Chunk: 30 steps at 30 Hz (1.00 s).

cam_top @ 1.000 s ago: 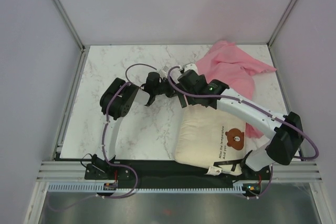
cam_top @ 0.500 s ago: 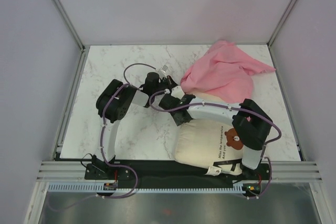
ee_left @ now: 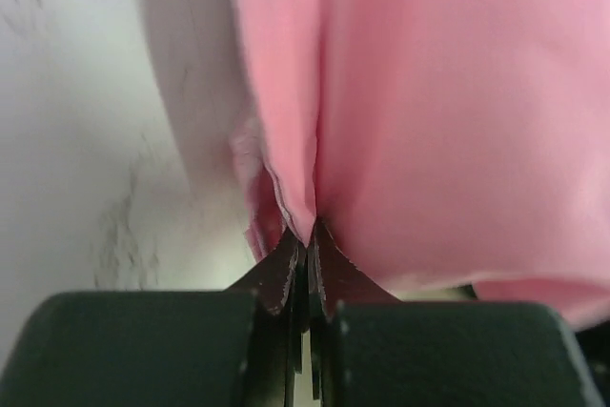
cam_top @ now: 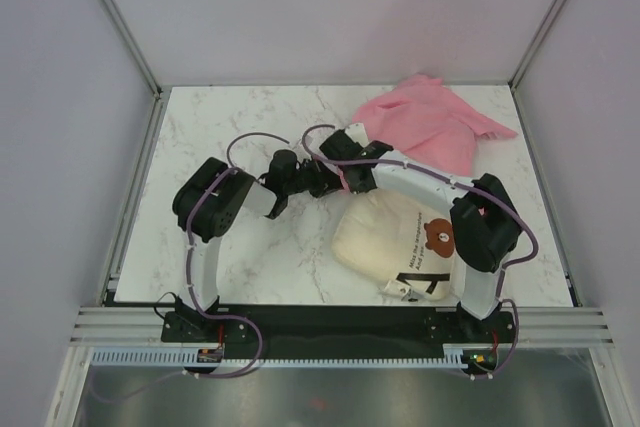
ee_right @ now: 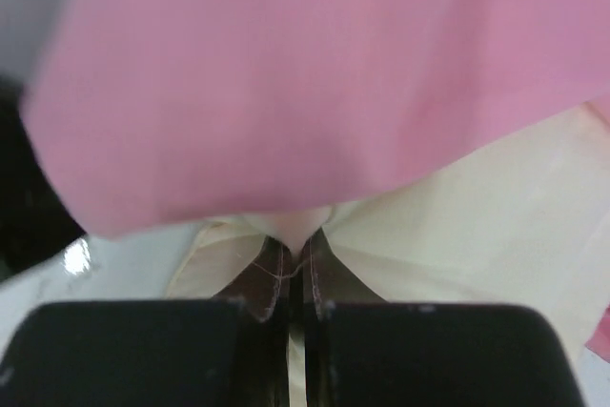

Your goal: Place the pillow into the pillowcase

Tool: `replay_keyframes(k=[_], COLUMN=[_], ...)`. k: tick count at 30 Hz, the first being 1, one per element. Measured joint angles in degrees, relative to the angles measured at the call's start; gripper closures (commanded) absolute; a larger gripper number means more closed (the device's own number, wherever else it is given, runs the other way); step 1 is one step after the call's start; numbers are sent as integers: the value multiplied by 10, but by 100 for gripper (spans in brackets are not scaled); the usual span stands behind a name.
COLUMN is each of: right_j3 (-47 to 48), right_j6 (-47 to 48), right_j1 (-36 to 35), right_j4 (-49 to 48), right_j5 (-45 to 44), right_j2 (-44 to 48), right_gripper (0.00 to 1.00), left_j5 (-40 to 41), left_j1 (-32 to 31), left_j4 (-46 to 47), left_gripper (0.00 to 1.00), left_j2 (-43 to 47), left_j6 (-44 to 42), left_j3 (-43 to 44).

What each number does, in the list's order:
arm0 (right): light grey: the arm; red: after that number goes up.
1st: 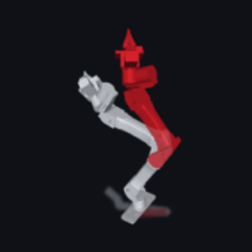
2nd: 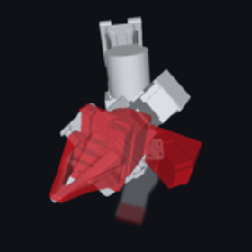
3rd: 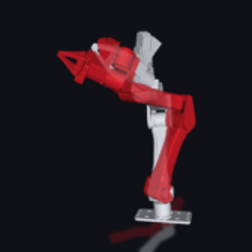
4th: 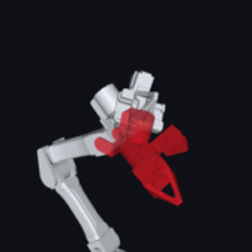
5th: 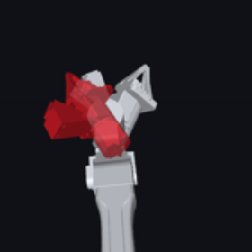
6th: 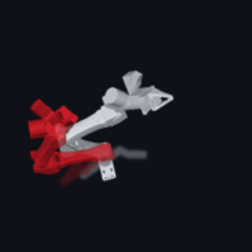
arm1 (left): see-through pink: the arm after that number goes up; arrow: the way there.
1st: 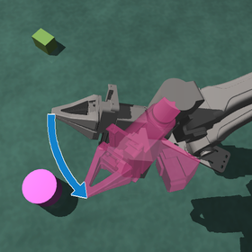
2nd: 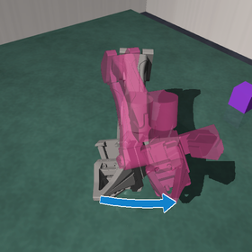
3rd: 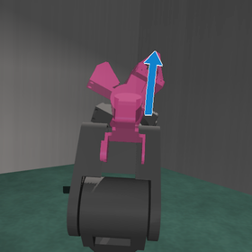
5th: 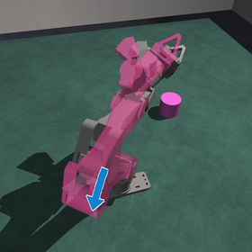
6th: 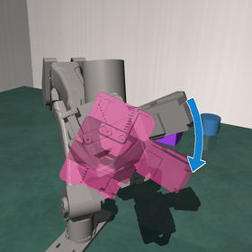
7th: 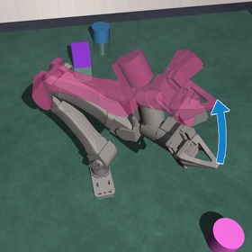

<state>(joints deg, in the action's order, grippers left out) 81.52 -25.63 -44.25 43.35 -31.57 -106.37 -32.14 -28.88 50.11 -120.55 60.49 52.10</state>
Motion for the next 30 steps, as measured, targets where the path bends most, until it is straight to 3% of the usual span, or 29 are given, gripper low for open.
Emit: replay_keyframes(k=[7,12,23,27,29,30], right_j3=[143,217,208,219,233,238], right_j6=[28,42,43,35,32,30], right_j1=[91,101,100,100,100,100], right_j4=[-24,-6,-46,-53,-52,-52], right_j5=[42,65,89,98,112,117], right_j2=[-15,-61,-81,-84,-90,-93], right_gripper=[100,100,100,93,79,63], left_j5=[-14,-9,-82,-99,-102,-103], left_j1=[-5,7,141,178,186,189], left_j4=[5,14,-110,-176,-198,-207], left_gripper=[98,98,98,98,98,98], left_j2=[101,167,259,316,330,334], left_j6=[8,12,-11,-51,-64,-69], left_j3=[-84,-125,-181,-184,-183,-183])
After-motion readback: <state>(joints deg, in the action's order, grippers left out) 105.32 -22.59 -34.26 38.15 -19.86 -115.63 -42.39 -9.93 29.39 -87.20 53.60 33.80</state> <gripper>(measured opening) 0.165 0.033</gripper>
